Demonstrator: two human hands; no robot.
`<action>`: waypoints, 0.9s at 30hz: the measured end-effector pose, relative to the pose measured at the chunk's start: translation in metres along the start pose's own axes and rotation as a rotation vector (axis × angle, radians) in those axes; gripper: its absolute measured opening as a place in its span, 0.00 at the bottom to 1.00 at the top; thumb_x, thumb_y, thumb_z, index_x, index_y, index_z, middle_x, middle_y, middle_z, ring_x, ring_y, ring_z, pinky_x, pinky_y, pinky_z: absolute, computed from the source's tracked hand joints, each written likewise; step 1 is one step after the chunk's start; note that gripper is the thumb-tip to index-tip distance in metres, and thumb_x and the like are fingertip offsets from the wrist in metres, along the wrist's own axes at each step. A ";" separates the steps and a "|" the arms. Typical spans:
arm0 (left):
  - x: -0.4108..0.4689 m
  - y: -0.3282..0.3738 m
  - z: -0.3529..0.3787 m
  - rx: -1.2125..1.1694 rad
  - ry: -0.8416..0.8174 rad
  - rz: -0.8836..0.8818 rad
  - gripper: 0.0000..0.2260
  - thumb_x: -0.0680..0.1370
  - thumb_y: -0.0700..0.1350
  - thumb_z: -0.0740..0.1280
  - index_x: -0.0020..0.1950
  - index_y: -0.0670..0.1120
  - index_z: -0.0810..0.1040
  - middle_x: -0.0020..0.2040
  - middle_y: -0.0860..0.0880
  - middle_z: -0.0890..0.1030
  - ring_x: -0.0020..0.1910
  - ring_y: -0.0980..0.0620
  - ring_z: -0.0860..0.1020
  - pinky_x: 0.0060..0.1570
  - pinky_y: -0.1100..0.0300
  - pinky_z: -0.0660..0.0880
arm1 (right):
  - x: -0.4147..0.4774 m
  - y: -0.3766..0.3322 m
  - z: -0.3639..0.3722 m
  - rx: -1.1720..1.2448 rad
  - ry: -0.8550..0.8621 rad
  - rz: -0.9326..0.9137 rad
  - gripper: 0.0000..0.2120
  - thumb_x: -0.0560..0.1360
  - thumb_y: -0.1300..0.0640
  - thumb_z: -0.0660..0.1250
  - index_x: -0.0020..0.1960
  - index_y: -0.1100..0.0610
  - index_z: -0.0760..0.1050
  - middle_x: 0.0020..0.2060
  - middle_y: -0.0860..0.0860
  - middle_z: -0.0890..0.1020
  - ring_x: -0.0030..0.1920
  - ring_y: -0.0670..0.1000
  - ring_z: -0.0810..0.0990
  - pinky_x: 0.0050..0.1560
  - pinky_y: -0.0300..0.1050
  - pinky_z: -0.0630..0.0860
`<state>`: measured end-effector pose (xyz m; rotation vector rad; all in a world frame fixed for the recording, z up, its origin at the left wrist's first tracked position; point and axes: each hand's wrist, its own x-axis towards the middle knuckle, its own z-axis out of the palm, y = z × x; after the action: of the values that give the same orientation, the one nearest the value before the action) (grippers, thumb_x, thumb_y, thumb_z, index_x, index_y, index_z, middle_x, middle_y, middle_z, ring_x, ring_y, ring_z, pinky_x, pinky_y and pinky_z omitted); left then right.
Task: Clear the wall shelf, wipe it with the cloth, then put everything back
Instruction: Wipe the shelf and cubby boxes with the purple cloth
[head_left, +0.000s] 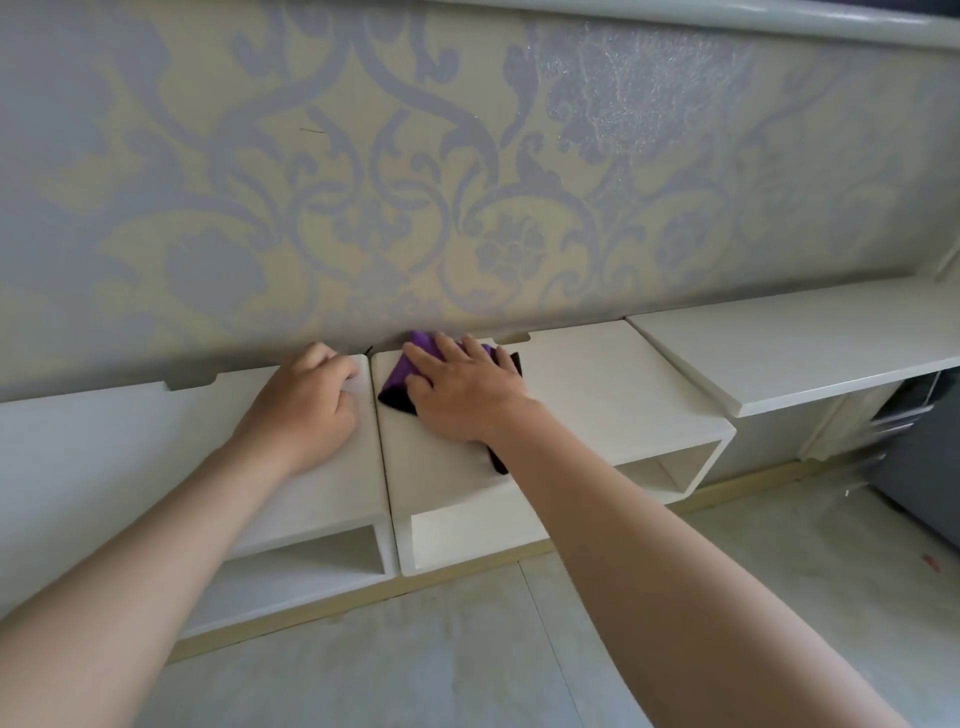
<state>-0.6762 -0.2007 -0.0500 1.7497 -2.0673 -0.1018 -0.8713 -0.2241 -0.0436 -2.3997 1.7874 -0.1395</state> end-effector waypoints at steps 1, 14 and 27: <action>0.000 0.000 0.000 -0.005 0.004 0.005 0.23 0.72 0.47 0.51 0.59 0.43 0.77 0.60 0.46 0.74 0.61 0.43 0.72 0.57 0.52 0.71 | 0.004 0.001 -0.001 0.003 0.002 0.011 0.28 0.80 0.40 0.43 0.81 0.39 0.47 0.82 0.46 0.48 0.81 0.54 0.45 0.78 0.60 0.41; 0.004 -0.005 0.007 0.022 0.053 0.030 0.12 0.78 0.38 0.59 0.59 0.42 0.77 0.61 0.45 0.74 0.61 0.43 0.73 0.54 0.54 0.69 | -0.067 0.139 -0.014 -0.018 0.340 0.305 0.17 0.82 0.49 0.51 0.64 0.51 0.74 0.59 0.51 0.79 0.60 0.57 0.75 0.56 0.49 0.66; 0.002 -0.003 0.005 0.044 0.056 0.026 0.11 0.79 0.37 0.59 0.58 0.41 0.77 0.61 0.44 0.74 0.59 0.42 0.73 0.52 0.56 0.66 | -0.182 0.078 0.083 0.417 0.482 -0.072 0.14 0.81 0.54 0.55 0.52 0.58 0.78 0.45 0.51 0.81 0.46 0.54 0.77 0.48 0.53 0.76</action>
<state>-0.6758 -0.2046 -0.0546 1.7309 -2.0661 0.0005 -0.9838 -0.0664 -0.1361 -2.2389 1.6183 -1.0646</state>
